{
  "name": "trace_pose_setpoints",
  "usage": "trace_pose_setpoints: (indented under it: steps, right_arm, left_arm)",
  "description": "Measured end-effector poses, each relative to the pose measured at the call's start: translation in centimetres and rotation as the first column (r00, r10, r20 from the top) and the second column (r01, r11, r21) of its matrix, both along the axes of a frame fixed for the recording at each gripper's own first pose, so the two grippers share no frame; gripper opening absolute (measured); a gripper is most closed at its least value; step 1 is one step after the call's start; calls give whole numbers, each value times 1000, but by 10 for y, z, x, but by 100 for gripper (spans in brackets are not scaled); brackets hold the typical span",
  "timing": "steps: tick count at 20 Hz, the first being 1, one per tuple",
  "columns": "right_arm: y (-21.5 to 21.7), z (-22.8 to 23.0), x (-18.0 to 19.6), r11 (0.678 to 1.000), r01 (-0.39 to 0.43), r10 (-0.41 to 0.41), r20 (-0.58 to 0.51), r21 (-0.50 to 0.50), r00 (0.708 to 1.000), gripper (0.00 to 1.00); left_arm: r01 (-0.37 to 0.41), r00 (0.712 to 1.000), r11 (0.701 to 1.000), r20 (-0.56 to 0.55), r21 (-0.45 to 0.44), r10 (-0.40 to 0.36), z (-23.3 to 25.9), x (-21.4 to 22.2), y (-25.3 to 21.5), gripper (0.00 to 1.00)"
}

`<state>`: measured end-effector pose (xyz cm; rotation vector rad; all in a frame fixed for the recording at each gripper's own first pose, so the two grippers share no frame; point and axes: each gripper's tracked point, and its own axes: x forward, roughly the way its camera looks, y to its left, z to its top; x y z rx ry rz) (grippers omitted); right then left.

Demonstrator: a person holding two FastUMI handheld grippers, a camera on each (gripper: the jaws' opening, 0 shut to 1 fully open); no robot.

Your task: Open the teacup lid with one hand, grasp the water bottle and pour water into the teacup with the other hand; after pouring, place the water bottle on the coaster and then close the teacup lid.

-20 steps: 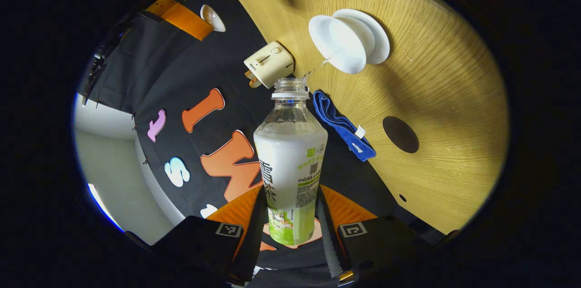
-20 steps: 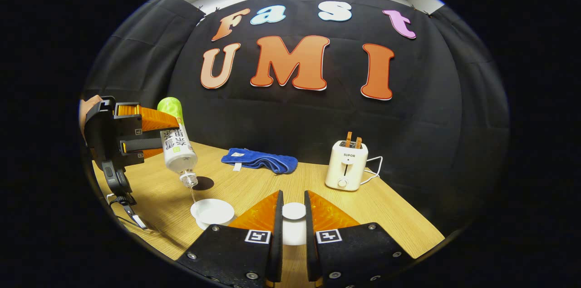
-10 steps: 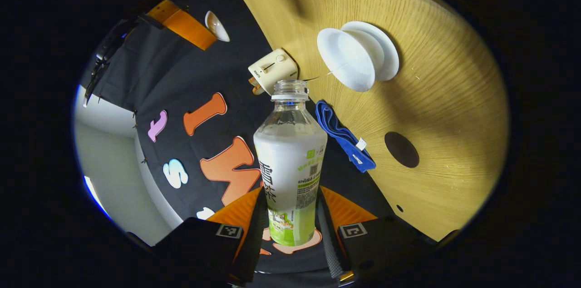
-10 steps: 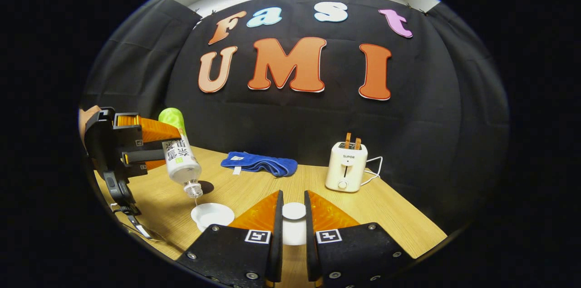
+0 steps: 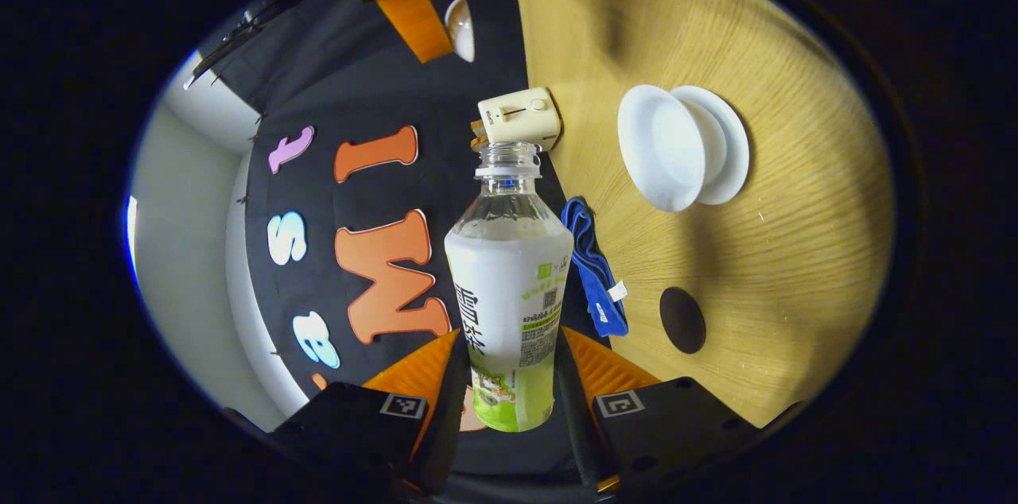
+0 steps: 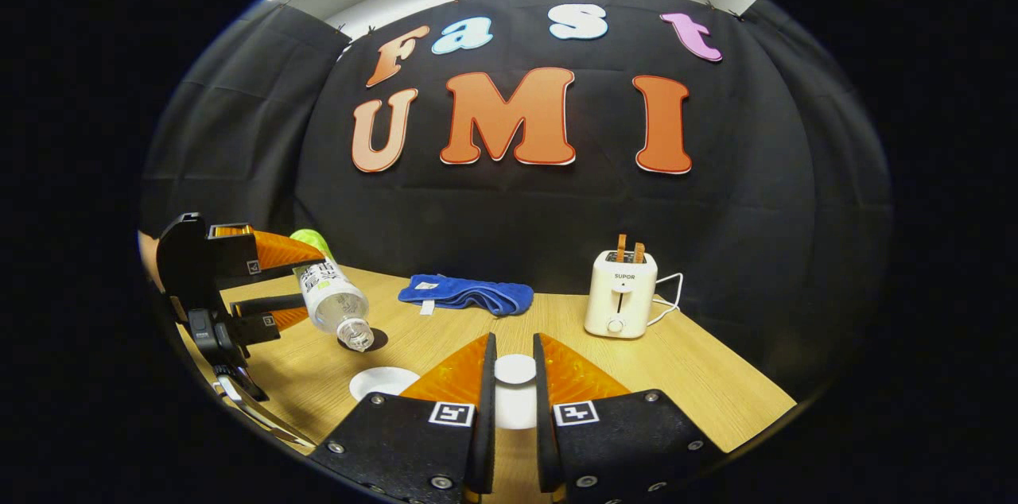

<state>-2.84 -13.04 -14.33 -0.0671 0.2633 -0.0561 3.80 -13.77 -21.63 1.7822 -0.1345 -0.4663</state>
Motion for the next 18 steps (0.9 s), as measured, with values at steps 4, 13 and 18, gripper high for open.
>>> trace_pose_setpoints:
  steps: [4,13,18]
  right_arm:
    - [8,8,2,999,-21,21,13,26,1000,22]
    - [12,15,7,999,-20,19,20,49,1000,22]
    - [17,15,9,999,-25,24,17,43,1000,22]
  left_arm:
    - [-98,993,986,-74,-133,89,-11,10,30,63]
    - [-301,954,748,-188,-592,235,21,41,63,60]
    - [-362,930,505,-268,-784,250,41,64,63,62]
